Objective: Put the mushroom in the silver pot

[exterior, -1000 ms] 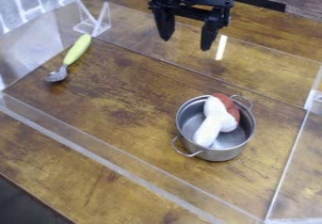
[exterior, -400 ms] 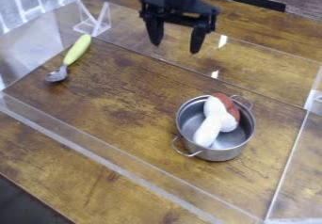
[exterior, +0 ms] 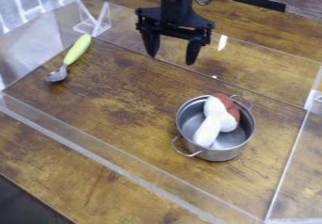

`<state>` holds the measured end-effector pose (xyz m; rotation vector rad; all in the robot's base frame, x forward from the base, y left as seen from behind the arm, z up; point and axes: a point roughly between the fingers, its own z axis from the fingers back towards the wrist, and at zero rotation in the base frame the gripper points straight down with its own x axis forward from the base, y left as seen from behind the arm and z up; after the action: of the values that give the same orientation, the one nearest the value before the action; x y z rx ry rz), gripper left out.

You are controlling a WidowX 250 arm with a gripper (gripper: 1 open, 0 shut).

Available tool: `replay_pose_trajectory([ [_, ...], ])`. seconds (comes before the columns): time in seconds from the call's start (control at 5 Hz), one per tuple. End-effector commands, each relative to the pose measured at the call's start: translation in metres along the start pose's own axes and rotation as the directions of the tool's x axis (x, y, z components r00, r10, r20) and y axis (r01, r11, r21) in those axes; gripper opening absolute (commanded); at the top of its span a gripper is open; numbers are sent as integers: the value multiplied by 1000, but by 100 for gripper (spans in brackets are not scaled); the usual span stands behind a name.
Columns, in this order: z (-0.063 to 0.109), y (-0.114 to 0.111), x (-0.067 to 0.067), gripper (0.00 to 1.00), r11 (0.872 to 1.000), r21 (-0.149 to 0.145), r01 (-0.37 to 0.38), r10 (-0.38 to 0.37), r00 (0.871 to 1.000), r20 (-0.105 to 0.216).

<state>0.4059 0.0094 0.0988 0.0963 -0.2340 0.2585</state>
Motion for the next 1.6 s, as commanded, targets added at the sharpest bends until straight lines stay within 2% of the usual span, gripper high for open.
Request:
replay_pose_trajectory([
  [0.0,36,15,21,100,996,1,-87,86,991,99],
  [0.4,27,13,16,100,999,-2,-34,34,992,120],
  [0.8,35,10,30,100,1000,-5,-1,1,990,140],
  [1.0,40,7,33,100,1000,-5,18,-17,990,139],
  [1.2,48,9,38,100,1000,-18,5,-2,988,152],
  [1.4,53,10,48,100,1000,-30,5,0,987,162],
])
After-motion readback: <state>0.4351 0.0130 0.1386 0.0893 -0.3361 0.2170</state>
